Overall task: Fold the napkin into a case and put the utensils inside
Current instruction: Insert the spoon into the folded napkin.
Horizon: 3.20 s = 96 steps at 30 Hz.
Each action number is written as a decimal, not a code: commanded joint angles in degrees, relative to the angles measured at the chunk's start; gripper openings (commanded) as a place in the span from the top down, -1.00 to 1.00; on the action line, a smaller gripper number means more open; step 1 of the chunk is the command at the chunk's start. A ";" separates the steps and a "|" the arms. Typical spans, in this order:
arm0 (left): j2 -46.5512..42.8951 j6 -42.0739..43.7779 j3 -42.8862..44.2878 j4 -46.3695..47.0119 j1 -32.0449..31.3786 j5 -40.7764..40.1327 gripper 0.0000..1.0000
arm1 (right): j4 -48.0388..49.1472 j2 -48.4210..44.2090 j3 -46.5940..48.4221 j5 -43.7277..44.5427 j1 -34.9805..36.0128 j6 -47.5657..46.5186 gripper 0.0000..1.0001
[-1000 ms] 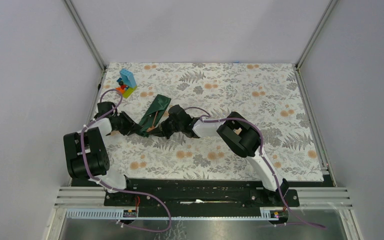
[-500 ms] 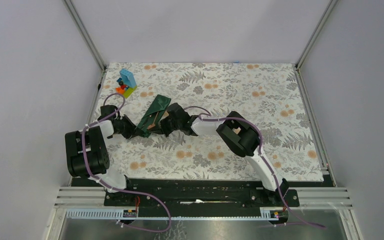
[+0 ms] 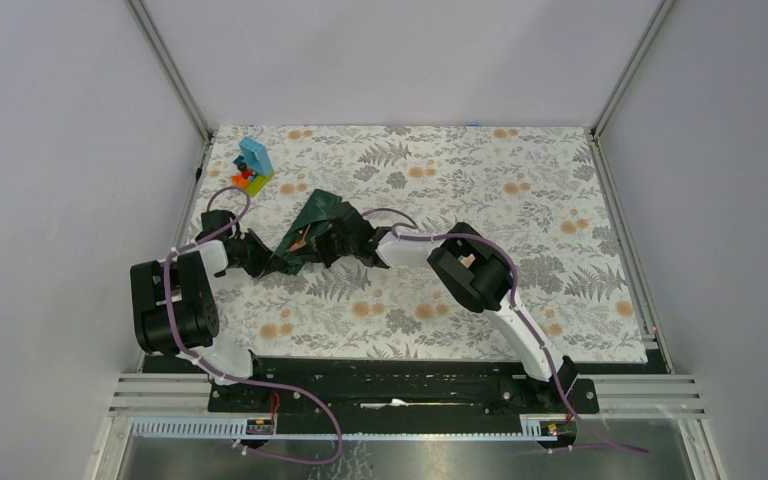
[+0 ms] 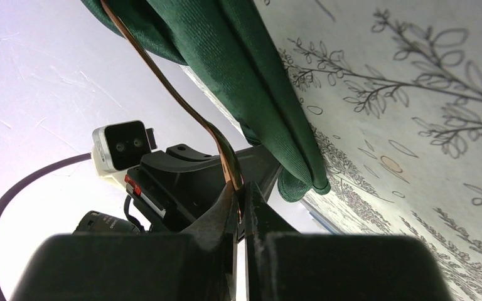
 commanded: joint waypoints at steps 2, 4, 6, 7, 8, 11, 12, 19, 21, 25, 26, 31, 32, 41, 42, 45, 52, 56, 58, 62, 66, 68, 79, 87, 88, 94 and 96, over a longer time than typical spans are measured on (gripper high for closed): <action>0.58 0.83 -0.67 0.52 -0.09 -1.07 1.00 | -3.29 1.88 1.64 1.79 0.17 1.25 0.87; 0.51 0.90 -0.65 0.58 -0.07 -1.14 1.00 | -3.25 2.15 1.66 1.70 0.22 1.32 0.83; 0.41 0.92 -0.71 0.54 -0.07 -1.31 1.00 | -3.24 2.26 1.60 1.83 0.31 1.48 0.80; 0.40 0.95 -0.66 0.57 -0.08 -1.26 1.00 | -3.31 2.18 1.57 2.04 0.39 1.50 0.76; 0.52 1.07 -0.65 0.45 -0.05 -1.18 1.00 | -3.40 2.05 1.59 2.16 0.44 1.44 0.71; 0.45 1.05 -0.65 0.40 -0.04 -1.41 1.00 | -3.72 2.33 2.03 1.79 0.44 1.29 0.59; 0.44 1.08 -0.65 0.40 -0.08 -1.44 1.00 | -4.16 2.42 2.23 1.72 0.40 1.17 0.56; 0.12 1.52 -0.52 -0.04 -0.07 -1.92 1.00 | -5.93 2.40 3.66 1.65 0.51 -0.27 0.29; 0.17 1.49 -0.26 -0.16 -0.07 -2.07 1.00 | -5.97 2.27 3.77 1.45 0.53 -0.65 0.20; 0.08 1.42 -0.03 -0.26 -0.06 -2.28 1.00 | -5.87 2.22 4.57 1.04 0.57 -2.34 -0.09; 0.11 1.40 -0.01 -0.26 -0.08 -2.24 1.00 | -5.99 2.32 5.08 0.86 0.57 -3.10 -0.14; -0.04 1.57 -0.12 -0.34 -0.01 -2.31 1.00 | -7.12 3.47 7.43 -1.81 0.57 -7.21 -0.34; -0.08 1.57 -0.04 -0.34 0.07 -2.30 1.00 | -6.32 3.22 6.98 -2.16 0.61 -7.70 -0.36; -0.96 1.66 -0.03 -0.45 0.08 -2.25 0.82 | -3.95 -4.92 -3.62 -2.49 0.27 -11.75 -0.53; -1.25 1.55 -0.04 -0.58 0.01 -2.23 0.79 | -3.88 -5.65 -4.58 -2.83 0.24 -12.59 -0.54; -3.04 1.15 -0.27 -1.22 0.08 -2.34 0.68 | -4.44 -8.43 -8.02 -3.92 -0.07 -17.69 -0.55; -7.54 1.03 -0.05 -2.84 0.24 0.46 0.44 | -6.31 -15.92 -12.91 -5.57 -1.71 -39.93 -0.61; -9.46 1.64 -0.12 -1.84 0.51 5.26 0.56 | -9.78 -23.20 -17.17 -4.31 -2.28 -55.72 -0.61; -10.29 0.75 -0.49 -0.98 0.57 6.47 0.73 | -12.20 -27.82 -20.12 -1.36 -2.33 -61.07 -0.63; -8.94 -0.61 -0.66 0.27 0.48 6.43 0.63 | -15.39 -35.02 -25.66 2.25 -2.46 -68.39 -0.64; -8.00 -0.61 -0.80 0.29 0.47 4.30 0.32 | -16.04 -40.06 -31.23 0.84 -3.21 -71.27 -0.69; -8.05 -0.26 -1.44 0.59 0.49 3.27 0.32 | -15.95 -43.32 -34.09 1.19 -3.58 -72.00 -0.75; -2.92 -1.60 -4.70 6.32 0.50 5.34 0.58 | -15.54 -54.71 -43.14 4.76 -5.27 -72.99 -0.78; -6.12 -3.09 -5.82 6.99 0.46 4.52 0.57 | -15.01 -57.45 -46.33 5.32 -5.54 -72.02 -0.79; -7.37 -3.47 -6.15 6.73 0.51 4.46 0.57 | -14.98 -57.62 -46.42 5.31 -5.55 -72.02 -0.78; -10.82 -4.04 -6.63 5.44 0.46 3.92 0.44 | -14.66 -57.56 -46.48 4.75 -5.63 -71.96 -0.79; -9.57 -3.98 -6.01 5.62 0.45 4.22 0.44 | -14.70 -57.29 -46.40 4.49 -5.63 -71.88 -0.79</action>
